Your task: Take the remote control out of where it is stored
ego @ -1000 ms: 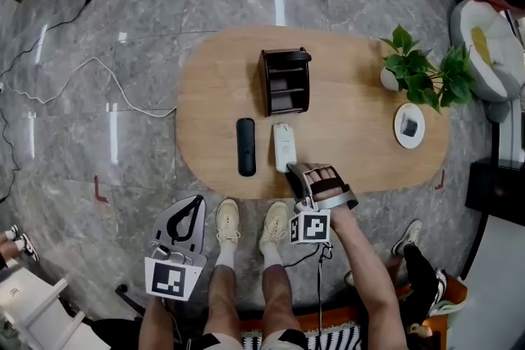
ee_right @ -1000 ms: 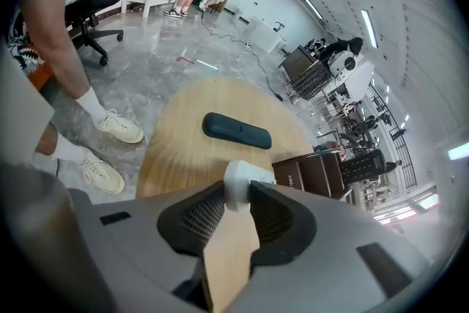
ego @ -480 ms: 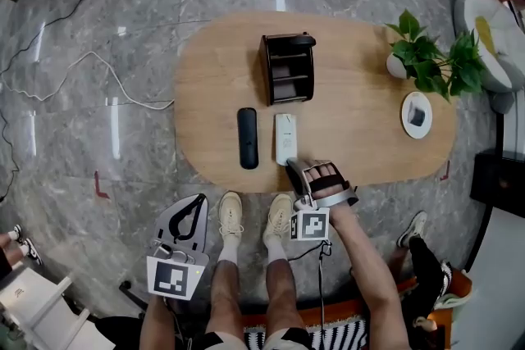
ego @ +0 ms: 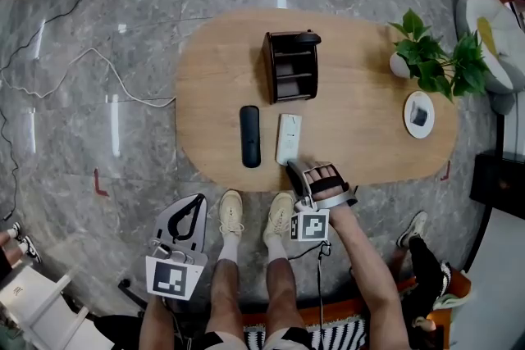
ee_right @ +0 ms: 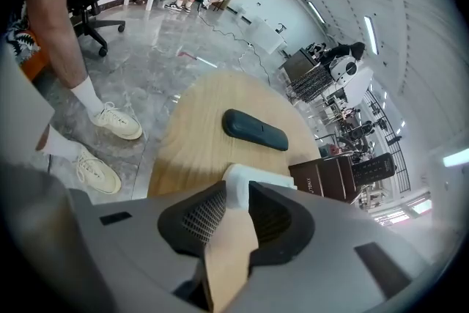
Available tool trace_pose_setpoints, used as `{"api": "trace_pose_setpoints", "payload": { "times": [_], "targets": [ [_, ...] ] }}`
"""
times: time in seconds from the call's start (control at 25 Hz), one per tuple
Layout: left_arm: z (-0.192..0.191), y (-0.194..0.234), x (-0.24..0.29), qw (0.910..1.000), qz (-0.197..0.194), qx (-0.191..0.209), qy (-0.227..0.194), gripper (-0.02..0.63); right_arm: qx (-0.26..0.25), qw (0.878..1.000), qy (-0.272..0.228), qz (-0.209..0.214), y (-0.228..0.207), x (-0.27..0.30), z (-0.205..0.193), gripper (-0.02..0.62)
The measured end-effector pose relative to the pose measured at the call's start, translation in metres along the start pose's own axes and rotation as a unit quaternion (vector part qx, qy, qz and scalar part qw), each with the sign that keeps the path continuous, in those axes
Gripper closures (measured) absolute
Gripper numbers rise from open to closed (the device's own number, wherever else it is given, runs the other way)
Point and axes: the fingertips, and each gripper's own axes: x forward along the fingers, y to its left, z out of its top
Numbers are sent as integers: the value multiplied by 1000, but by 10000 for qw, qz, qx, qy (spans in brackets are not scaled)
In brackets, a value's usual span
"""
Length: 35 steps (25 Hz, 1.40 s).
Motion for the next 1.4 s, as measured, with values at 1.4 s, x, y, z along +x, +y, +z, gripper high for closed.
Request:
{"api": "trace_pose_setpoints", "payload": {
  "times": [1.4],
  "targets": [
    [90, -18, -22, 9987, -39, 192, -469, 601, 1761, 9824, -233, -579, -97, -80, 12, 586]
  ]
}}
